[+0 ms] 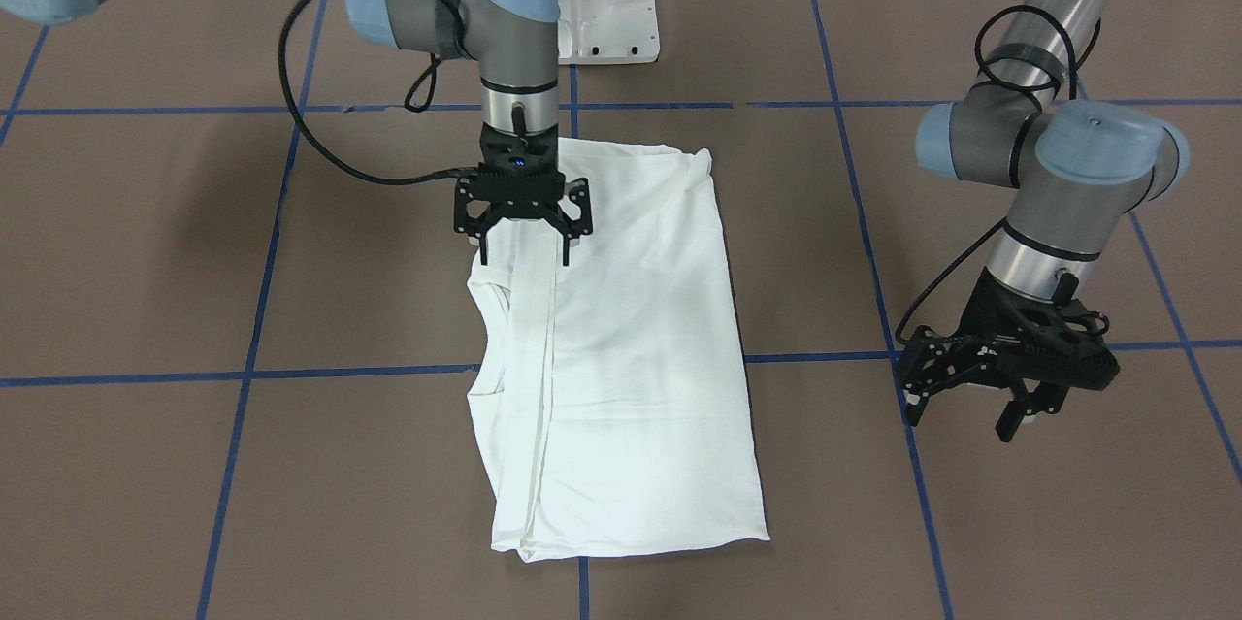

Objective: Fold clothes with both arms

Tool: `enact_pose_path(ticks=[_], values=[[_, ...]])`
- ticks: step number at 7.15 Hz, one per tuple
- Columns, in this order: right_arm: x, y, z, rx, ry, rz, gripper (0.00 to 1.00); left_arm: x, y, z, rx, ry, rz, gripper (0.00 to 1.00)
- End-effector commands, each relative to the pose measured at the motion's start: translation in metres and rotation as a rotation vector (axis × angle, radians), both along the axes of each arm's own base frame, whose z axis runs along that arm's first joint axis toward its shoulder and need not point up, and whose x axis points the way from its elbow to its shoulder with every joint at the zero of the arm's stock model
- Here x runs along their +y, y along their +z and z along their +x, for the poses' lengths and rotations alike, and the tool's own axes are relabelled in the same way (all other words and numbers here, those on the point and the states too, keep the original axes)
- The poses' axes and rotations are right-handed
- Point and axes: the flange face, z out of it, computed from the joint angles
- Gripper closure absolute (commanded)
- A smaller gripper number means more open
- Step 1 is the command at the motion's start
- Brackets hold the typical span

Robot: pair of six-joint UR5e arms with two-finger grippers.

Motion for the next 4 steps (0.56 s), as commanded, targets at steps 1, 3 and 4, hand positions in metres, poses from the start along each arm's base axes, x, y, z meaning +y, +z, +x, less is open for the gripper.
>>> enact_pose_path(ticks=[1, 3, 4], values=[[-0.053, -0.016, -0.041, 0.091, -0.022, -0.043, 0.0, 0.001, 0.0, 0.002, 0.001, 0.003, 0.001, 0.0], [-0.066, 0.01, -0.034, 0.207, -0.166, -0.104, 0.0, 0.001, 0.0, 0.003, 0.001, 0.004, -0.002, 0.0], [-0.067, 0.02, -0.038, 0.227, -0.175, -0.122, 0.0, 0.002, 0.0, 0.003, 0.001, 0.004, 0.0, 0.0]])
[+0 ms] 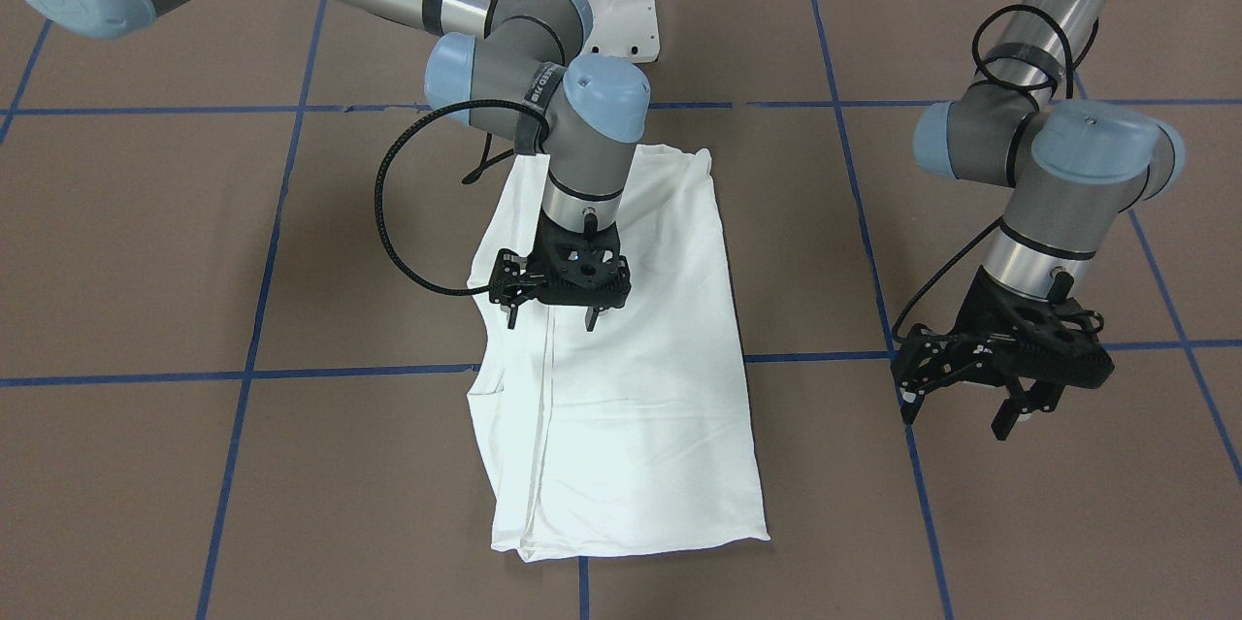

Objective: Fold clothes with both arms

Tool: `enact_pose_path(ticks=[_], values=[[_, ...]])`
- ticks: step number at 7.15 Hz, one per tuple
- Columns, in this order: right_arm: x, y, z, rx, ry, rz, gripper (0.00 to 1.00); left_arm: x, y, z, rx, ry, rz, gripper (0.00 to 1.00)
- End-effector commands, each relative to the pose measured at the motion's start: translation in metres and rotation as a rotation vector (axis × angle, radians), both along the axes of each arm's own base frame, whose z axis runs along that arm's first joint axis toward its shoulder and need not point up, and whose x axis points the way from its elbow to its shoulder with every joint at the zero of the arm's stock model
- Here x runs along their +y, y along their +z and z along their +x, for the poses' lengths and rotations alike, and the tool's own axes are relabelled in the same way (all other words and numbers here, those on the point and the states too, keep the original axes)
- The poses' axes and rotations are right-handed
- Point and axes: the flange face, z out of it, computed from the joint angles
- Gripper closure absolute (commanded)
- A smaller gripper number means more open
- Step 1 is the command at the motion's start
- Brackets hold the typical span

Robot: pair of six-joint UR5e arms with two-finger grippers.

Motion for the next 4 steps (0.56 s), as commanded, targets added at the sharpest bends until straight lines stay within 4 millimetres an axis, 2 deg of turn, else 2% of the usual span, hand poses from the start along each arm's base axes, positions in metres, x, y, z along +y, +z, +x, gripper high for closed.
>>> enact_pose_path(ticks=[1, 4], values=[[-0.005, 0.0226, -0.0063, 0.061, -0.039, -0.04, 0.0, 0.0003, -0.0002, 0.0004, 0.0, 0.001, 0.001, 0.0], [-0.0069, 0.0318, -0.0095, 0.078, -0.039, -0.051, 0.0, 0.0005, -0.001, 0.0003, 0.001, 0.001, 0.002, 0.0]])
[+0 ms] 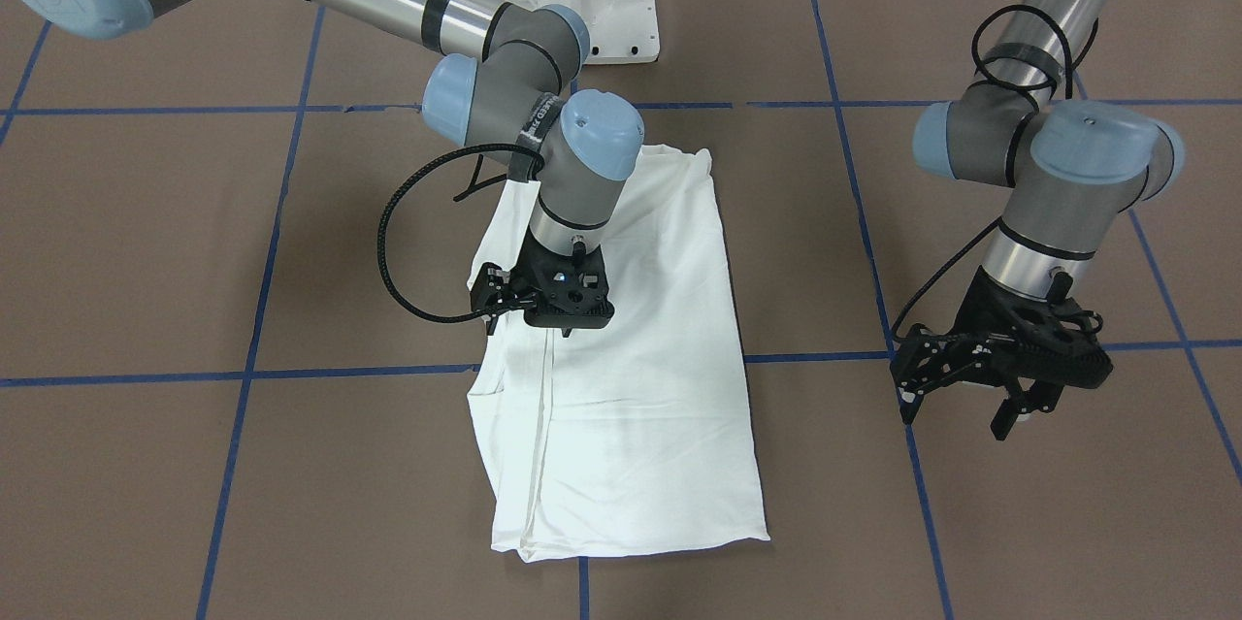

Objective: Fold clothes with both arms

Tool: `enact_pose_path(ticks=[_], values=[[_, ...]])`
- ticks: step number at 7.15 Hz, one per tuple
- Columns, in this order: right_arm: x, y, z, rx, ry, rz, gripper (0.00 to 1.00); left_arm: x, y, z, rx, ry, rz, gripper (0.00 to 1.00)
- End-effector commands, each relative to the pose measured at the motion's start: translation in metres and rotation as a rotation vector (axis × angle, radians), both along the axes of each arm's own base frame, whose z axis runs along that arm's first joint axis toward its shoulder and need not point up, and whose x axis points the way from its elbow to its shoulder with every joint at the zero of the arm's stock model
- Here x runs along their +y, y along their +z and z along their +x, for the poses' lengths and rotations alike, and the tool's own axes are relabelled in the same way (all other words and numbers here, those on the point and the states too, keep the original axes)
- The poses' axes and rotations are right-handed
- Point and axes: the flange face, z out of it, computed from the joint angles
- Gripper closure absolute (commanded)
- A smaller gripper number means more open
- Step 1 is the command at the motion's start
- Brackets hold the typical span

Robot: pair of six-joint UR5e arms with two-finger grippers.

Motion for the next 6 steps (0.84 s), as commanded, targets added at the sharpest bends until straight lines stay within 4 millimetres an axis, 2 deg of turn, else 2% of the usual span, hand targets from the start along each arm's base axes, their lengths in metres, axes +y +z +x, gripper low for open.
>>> enact_pose_path(ticks=[1, 6], values=[[-0.0002, 0.0078, -0.0027, 0.015, -0.002, -0.008, 0.0, 0.0003, -0.0013, -0.0002, 0.001, 0.0, 0.002, 0.0], [0.0, 0.0164, -0.0023, 0.025, 0.002, -0.016, 0.0, 0.0003, -0.0014, -0.0002, 0.001, 0.0, 0.002, 0.0]])
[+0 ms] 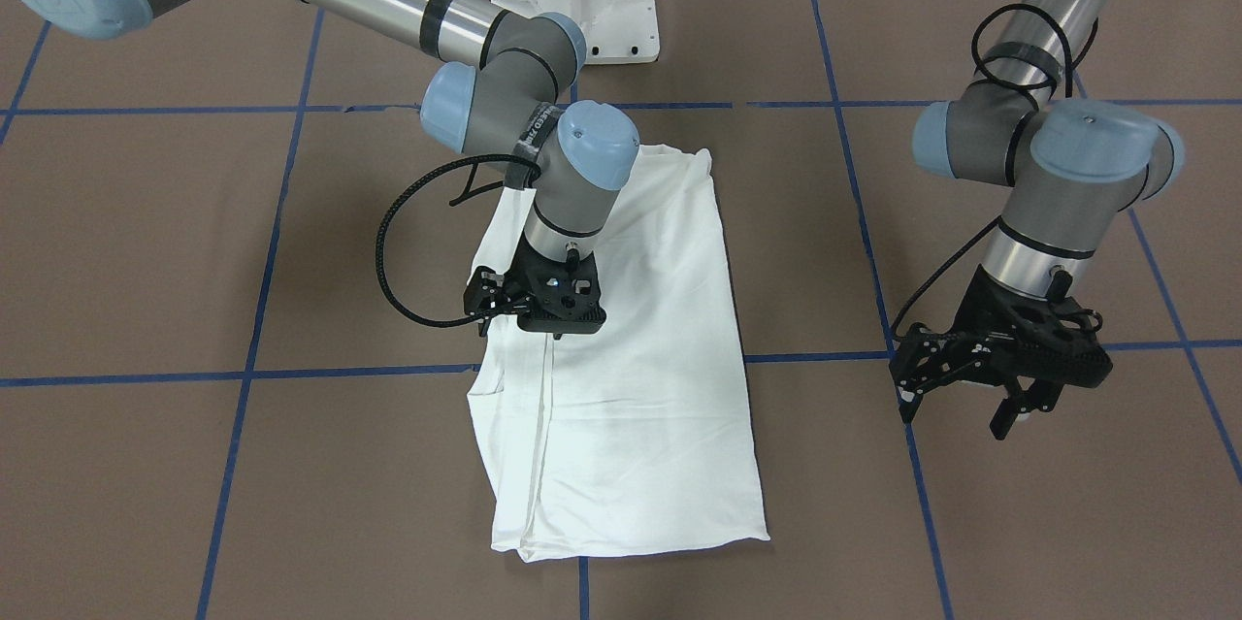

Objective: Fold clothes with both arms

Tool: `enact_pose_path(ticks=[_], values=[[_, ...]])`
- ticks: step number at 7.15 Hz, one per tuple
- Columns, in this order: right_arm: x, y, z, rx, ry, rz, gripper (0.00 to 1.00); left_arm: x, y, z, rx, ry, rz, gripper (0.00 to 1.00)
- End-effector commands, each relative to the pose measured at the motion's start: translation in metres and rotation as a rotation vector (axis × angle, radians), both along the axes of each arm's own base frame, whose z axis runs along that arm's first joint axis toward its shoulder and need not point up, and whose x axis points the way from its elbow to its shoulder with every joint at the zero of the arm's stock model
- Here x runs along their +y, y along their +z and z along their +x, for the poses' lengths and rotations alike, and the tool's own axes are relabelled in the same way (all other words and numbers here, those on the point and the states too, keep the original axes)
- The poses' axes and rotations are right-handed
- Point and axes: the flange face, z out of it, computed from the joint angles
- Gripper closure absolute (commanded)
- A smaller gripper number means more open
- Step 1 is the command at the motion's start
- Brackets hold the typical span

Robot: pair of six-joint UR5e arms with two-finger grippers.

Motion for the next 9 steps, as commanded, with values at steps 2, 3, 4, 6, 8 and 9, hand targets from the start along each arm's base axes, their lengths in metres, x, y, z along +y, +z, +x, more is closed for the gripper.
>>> enact_pose_path(ticks=[2, 3, 4, 6, 8, 9], values=[[0.0, 0.007, 0.001, 0.029, -0.002, -0.015, 0.0, 0.0, 0.0, 0.0, 0.0, 0.0, 0.0, 0.0], [0.001, 0.009, 0.003, 0.049, -0.004, -0.024, 0.0, 0.0, 0.0, 0.0, 0.0, 0.0, 0.0, 0.0], [-0.003, 0.008, 0.01, 0.077, -0.019, -0.026, 0.0, 0.0, 0.001, 0.0, -0.001, 0.0, -0.001, 0.0], [-0.011, 0.016, 0.031, 0.118, -0.019, -0.04, 0.0, 0.0, 0.0, 0.0, 0.0, 0.0, 0.0, 0.0], [0.006, 0.06, 0.075, 0.173, -0.056, -0.042, 0.0, 0.0, 0.0, 0.0, 0.0, 0.0, 0.0, 0.0], [0.01, 0.087, 0.092, 0.198, -0.062, -0.036, 0.0, 0.0, 0.0, 0.0, 0.0, 0.0, 0.0, 0.0]])
